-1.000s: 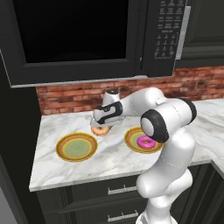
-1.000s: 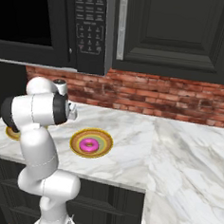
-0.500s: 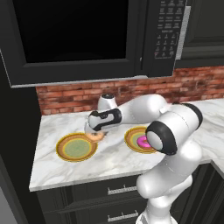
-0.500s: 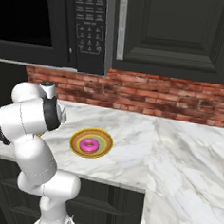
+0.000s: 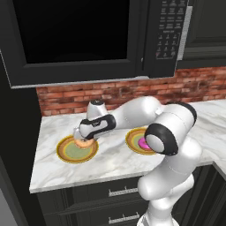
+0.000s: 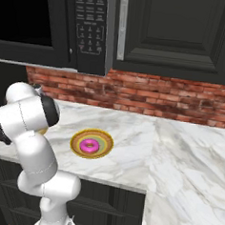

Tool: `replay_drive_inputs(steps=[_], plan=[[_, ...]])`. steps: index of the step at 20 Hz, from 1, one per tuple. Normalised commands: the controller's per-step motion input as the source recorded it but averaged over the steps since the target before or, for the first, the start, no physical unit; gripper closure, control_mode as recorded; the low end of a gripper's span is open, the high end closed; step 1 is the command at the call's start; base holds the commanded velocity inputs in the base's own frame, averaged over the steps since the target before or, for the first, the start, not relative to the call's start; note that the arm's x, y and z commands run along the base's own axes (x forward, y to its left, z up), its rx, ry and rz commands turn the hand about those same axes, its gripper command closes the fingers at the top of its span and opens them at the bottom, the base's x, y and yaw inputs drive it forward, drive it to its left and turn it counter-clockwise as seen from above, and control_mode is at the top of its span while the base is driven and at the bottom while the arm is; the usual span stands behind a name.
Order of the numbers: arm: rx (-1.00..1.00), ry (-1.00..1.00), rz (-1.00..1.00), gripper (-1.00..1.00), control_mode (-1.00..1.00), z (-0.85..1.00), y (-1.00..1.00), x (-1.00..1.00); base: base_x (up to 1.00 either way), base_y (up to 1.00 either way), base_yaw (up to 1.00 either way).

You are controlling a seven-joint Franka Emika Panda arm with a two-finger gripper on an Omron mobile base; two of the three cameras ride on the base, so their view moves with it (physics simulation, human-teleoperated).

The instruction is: Place the pastries on the plates.

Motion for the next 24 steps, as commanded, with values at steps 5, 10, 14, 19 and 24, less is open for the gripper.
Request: replay_drive_inputs(steps=[5,10,14,19,24], plan=[[0.00,0.06,0.00,1.00,-1.00,0.00,0.32,-0.02,0.00,0.00,0.00],[0.00,0.01,0.00,-1.00,-1.00,-0.07,0.16,-0.08,0.00,0.00,0.00],[0.00,0.01,0.00,-1.00,-1.00,0.01,0.00,-0.07,0.00,0.00,0.00],[0.08,0.04,0.01,-1.00,-1.00,0.11,0.00,-0.43,0.00,0.00,0.00],[0.06,0.00,0.00,-1.00,-1.00,0.33,0.00,-0.78,0.00,0.00,0.00]])
